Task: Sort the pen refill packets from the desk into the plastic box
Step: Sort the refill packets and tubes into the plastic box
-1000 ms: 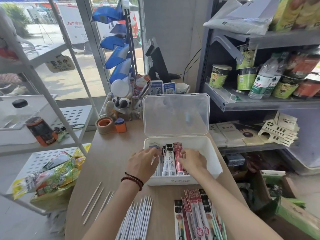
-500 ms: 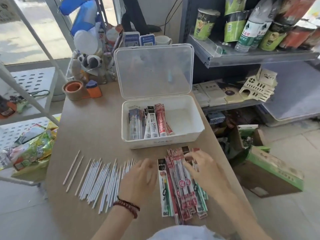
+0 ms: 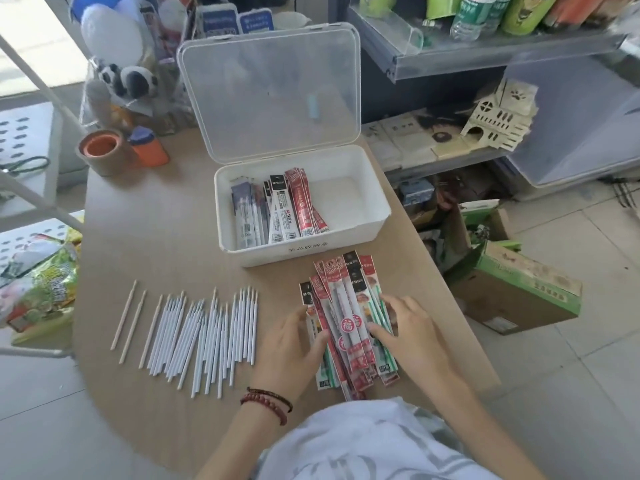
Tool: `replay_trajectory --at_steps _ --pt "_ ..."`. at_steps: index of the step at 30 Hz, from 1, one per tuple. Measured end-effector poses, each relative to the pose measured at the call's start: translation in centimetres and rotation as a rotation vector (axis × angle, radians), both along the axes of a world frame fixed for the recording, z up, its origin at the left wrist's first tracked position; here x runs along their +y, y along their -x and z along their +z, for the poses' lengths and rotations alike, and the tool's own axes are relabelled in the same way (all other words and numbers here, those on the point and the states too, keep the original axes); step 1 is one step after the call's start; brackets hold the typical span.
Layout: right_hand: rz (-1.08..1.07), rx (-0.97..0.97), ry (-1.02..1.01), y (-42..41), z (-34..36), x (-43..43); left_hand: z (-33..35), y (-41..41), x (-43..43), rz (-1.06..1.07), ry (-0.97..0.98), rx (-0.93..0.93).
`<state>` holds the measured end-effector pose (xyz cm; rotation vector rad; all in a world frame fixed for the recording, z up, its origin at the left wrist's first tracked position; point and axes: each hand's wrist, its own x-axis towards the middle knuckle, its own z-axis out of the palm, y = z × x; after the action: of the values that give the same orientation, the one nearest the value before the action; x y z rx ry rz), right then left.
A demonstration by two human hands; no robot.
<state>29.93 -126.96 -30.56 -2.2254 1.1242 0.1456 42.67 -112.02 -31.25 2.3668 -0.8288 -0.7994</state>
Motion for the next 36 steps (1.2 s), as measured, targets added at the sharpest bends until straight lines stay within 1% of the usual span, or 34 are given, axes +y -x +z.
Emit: replay_trajectory --at_steps 3,6,11,14,19,25,29,33,36 --pt "0.015 -0.005 0.008 -0.4 0.0 -0.1 0.3 0.1 -0.6 -0.024 0.015 0.019" --pt "0.017 -0.025 0.001 -0.7 0.3 -0.2 0.7 -0.1 -1.1 0.006 0.047 0.067" --pt "0.004 -0.106 -0.055 -0.8 0.2 0.1 1.1 0.3 -2.1 -0.013 0.052 0.076" --pt "-0.021 -0.170 -0.111 -0.7 -0.2 0.4 1.1 0.5 -2.6 0.013 0.081 0.096" --pt "0.012 -0.219 -0.211 -0.7 -0.4 1.1 1.1 0.6 -2.9 0.092 0.164 0.154" --pt "0.037 -0.264 -0.322 -1.2 -0.3 2.4 0.1 0.4 -2.8 0.256 0.178 0.267" --pt "0.071 -0.285 -0.328 -1.2 -0.4 2.8 0.0 0.2 -2.9 0.333 0.188 0.316" --pt "0.104 -0.301 -0.331 -1.2 0.2 2.6 -0.3 -0.5 -2.4 0.422 0.194 0.407" --pt "0.090 -0.314 -0.322 -1.8 0.9 2.1 -0.3 -1.1 -2.0 0.453 0.201 0.495"
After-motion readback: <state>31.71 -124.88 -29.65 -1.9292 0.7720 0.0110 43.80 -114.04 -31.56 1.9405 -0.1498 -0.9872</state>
